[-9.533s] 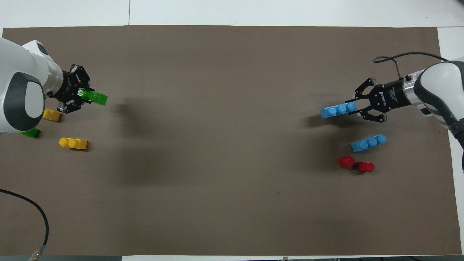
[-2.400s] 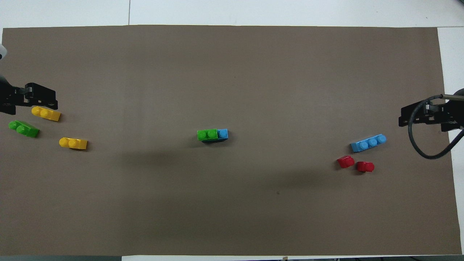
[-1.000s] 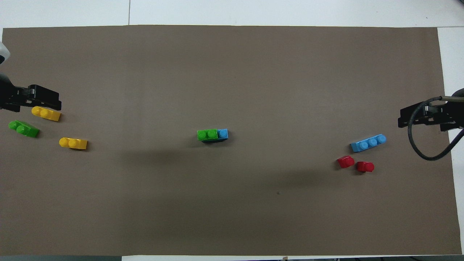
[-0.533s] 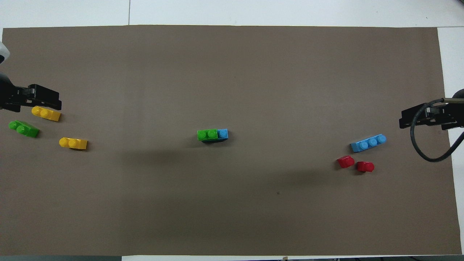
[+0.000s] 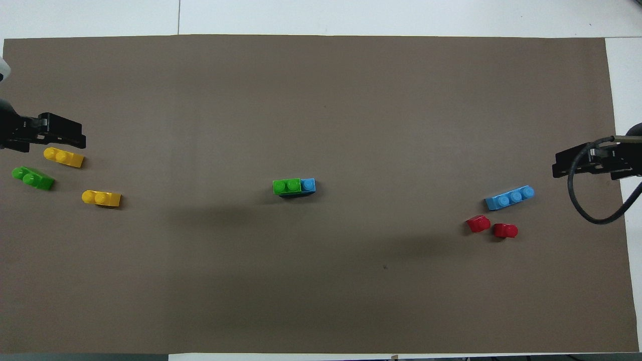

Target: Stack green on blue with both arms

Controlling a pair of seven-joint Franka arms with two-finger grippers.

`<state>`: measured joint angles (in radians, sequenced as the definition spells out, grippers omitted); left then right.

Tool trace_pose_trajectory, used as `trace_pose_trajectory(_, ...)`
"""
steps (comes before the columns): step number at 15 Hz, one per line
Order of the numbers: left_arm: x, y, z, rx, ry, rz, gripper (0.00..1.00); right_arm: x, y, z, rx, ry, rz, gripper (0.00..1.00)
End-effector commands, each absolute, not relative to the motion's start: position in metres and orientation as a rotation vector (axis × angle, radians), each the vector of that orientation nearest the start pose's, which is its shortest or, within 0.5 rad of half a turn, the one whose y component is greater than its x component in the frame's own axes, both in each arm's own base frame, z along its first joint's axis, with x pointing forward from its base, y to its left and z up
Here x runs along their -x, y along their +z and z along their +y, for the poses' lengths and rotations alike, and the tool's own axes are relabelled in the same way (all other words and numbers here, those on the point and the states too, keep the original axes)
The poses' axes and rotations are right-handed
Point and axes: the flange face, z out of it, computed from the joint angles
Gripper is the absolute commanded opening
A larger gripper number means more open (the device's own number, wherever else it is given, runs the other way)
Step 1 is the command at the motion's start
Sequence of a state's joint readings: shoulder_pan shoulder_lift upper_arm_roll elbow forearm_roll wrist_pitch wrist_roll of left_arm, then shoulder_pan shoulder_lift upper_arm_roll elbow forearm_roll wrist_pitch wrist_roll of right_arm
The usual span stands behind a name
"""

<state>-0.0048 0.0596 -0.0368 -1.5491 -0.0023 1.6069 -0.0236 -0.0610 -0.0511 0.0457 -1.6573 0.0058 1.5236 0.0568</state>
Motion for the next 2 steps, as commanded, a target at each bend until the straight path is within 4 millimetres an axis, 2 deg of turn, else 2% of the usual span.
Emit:
trace_pose_trajectory(1,-0.5760,0.6101,-0.0246,3.165,-0.018,0.006,1.00,-0.5316,0.6074,-0.0122,3.142,0.092,0.104,1.00)
trace_pose_trajectory(2,-0.5760,0.6101,-0.0246,3.165,-0.018,0.006,1.00,-0.5320,0.6077,-0.0122,3.142,0.087,0.106,1.00)
